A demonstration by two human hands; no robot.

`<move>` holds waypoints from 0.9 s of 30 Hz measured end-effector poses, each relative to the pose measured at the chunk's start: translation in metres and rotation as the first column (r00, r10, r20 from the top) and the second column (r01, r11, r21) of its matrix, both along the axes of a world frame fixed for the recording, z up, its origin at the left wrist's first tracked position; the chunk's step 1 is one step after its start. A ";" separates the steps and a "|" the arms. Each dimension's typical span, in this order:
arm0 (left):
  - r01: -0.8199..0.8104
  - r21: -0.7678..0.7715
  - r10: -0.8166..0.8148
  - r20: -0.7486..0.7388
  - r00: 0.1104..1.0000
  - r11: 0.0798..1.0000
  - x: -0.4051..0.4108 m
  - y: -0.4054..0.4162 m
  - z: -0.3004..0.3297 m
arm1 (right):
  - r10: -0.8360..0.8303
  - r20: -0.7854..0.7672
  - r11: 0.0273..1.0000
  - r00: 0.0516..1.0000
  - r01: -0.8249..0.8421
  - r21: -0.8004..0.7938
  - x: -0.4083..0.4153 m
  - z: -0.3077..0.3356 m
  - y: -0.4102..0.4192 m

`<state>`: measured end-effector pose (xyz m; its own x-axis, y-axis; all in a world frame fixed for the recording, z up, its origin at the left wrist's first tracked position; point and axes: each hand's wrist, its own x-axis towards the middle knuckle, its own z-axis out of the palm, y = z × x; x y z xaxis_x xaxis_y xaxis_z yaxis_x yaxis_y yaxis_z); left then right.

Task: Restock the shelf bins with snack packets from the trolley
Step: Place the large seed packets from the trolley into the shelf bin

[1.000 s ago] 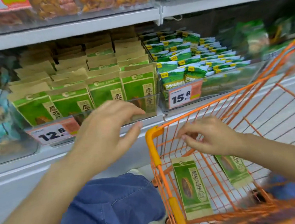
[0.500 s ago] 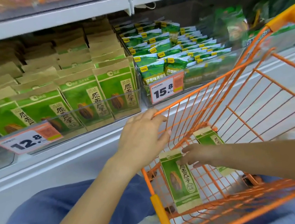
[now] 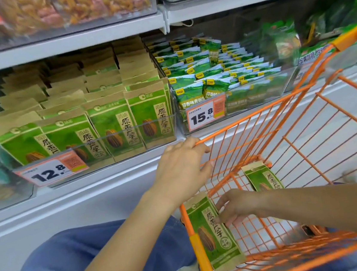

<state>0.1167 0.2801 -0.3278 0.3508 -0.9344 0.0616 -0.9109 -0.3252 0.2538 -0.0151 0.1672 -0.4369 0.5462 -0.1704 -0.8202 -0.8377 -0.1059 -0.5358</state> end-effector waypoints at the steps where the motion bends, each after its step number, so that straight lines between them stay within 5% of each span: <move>1: -0.004 -0.004 0.004 0.002 1.000 1.000 0.000 0.000 0.000 | 0.043 0.013 0.999 0.999 -0.043 -0.019 0.001 -0.001 0.002; 7: -0.006 -0.036 0.006 -0.013 1.000 0.999 0.000 0.001 0.000 | 0.148 0.113 0.988 0.982 -0.143 -0.056 0.006 0.017 -0.009; 10: -0.064 -0.143 0.028 -0.242 0.970 0.988 0.003 0.003 -0.001 | 0.268 0.186 0.963 0.945 -0.259 -0.073 0.009 0.054 -0.024; 13: -0.244 -0.333 -0.078 -0.719 0.690 0.911 0.011 0.009 0.012 | 0.334 0.292 0.941 0.896 -0.336 -0.045 0.010 0.098 -0.038; 15: -0.371 -0.368 -0.138 -0.843 0.520 0.853 0.018 0.015 0.026 | 0.286 0.401 0.956 0.870 -0.285 -0.063 0.008 0.126 -0.042; 17: -0.455 -0.338 -0.118 -0.887 0.446 0.824 0.024 0.024 0.038 | 0.183 0.534 0.981 0.825 -0.185 -0.051 0.008 0.149 -0.040; 23: -0.408 -0.274 -0.065 -0.888 0.456 0.871 0.040 0.071 0.063 | -0.022 0.775 0.999 0.631 -0.011 0.037 0.048 0.174 -0.004; 27: -0.534 -0.340 0.016 -0.833 0.553 0.774 0.060 0.121 0.082 | -0.011 0.844 0.994 0.537 -0.087 0.069 0.093 0.172 0.041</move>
